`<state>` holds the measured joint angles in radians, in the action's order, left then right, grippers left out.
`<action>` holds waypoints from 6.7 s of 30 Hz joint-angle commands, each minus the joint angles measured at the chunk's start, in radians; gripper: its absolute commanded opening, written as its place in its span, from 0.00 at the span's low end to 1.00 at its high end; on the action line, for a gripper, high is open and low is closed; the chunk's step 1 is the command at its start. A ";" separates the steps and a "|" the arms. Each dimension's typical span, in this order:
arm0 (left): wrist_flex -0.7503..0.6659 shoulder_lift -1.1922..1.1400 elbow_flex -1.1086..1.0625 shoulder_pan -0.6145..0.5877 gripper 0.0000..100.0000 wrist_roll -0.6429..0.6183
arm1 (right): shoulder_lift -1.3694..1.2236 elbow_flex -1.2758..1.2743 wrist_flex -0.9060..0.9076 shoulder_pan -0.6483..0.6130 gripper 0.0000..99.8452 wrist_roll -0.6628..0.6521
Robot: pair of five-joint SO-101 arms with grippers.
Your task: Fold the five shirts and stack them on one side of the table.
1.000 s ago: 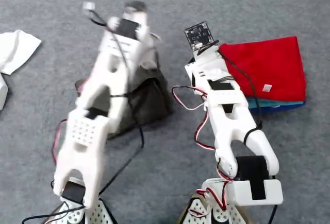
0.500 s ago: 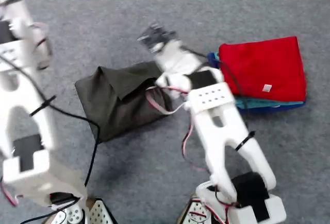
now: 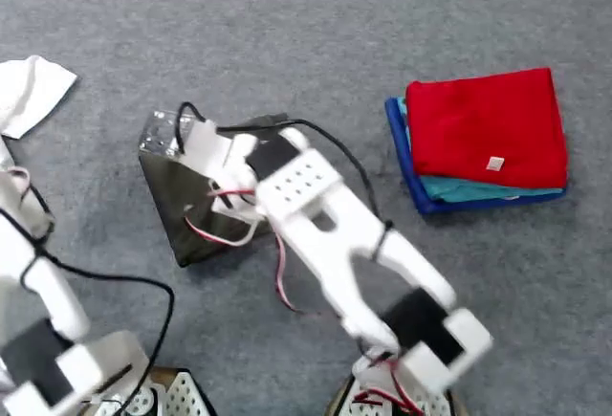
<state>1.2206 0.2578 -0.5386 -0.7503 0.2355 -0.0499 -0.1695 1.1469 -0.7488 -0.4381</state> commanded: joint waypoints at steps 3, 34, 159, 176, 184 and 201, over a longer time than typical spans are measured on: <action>-0.167 0.193 -0.215 -0.008 0.02 0.020 | -0.199 0.237 0.008 -0.013 0.00 -0.003; -0.512 0.243 -0.577 0.015 0.02 0.020 | -1.152 1.558 0.029 0.337 0.00 0.018; 0.267 -0.998 1.142 0.503 0.22 -0.393 | -0.381 0.131 0.009 0.245 0.50 1.165; 0.146 -0.998 1.011 0.511 0.14 -0.393 | -0.456 0.143 0.078 0.243 0.17 1.155; 0.110 -0.998 1.011 0.546 0.02 -0.390 | -0.456 0.143 0.078 0.246 0.09 1.112; 0.117 -0.990 1.019 0.560 0.02 -0.391 | -0.449 0.150 0.091 0.321 0.00 1.099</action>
<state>1.3357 -0.7426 0.4772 -0.1903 -0.1496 -0.4918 -0.0207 1.2236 -0.4680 0.6836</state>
